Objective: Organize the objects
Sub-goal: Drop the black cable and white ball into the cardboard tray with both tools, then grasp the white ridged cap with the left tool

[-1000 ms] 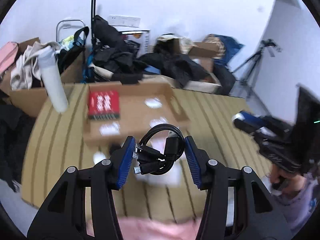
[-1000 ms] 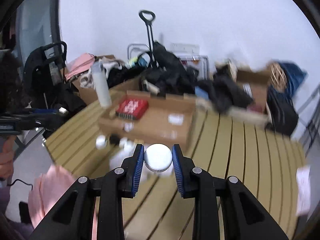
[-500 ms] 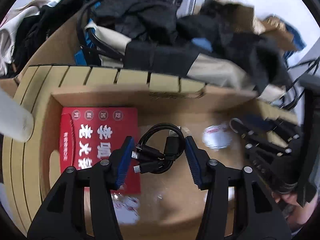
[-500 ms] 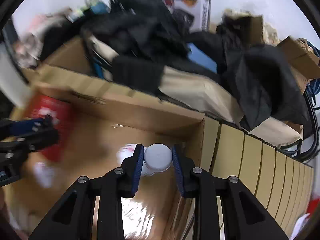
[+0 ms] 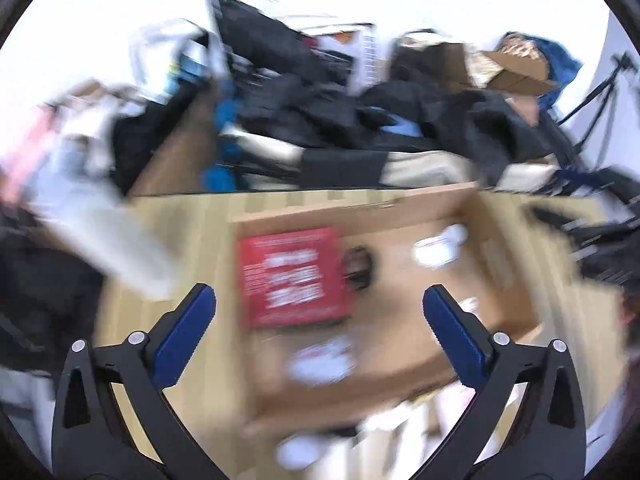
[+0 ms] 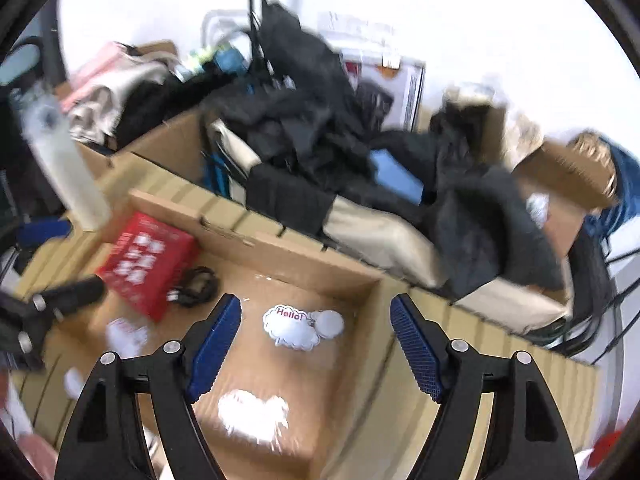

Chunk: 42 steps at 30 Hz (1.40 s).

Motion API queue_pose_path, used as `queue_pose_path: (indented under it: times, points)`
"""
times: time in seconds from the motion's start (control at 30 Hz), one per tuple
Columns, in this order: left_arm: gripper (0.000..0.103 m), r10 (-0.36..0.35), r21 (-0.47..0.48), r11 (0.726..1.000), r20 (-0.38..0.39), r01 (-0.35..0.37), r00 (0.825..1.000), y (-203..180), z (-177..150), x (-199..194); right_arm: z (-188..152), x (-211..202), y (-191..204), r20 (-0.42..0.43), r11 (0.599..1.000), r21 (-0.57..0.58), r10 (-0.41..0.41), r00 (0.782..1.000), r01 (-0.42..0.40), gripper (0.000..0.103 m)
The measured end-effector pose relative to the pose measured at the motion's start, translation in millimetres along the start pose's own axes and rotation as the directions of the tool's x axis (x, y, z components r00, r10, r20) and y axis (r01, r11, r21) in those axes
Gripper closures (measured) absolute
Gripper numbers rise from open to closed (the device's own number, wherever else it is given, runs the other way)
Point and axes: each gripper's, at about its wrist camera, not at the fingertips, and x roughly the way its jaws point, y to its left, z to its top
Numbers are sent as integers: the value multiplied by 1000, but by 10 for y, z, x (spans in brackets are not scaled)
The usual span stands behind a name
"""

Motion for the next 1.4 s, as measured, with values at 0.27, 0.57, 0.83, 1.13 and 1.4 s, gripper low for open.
queue_pose_path:
  times: [0.27, 0.57, 0.83, 1.13, 1.4]
  points:
    - [0, 117, -46, 992, 47, -115, 992, 426, -576, -1189, -439, -1293, -161, 86, 999, 6, -38, 996, 37, 22]
    - [0, 49, -18, 999, 100, -47, 994, 259, -1070, -1609, -937, -1878, 9, 194, 997, 70, 6, 981, -20, 22]
    - [0, 28, -86, 996, 75, -21, 997, 309, -1510, -1287, -1252, -1894, 319, 187, 996, 67, 44, 981, -58, 22]
    - [0, -56, -102, 993, -23, 54, 998, 235, -2285, -540, -2042, -1139, 975, 46, 967, 156, 196, 980, -200, 22]
    - [17, -104, -125, 987, -24, 100, 994, 368, -2256, -62, -2178, -786, 1378, 34, 943, 145, 299, 954, -300, 38]
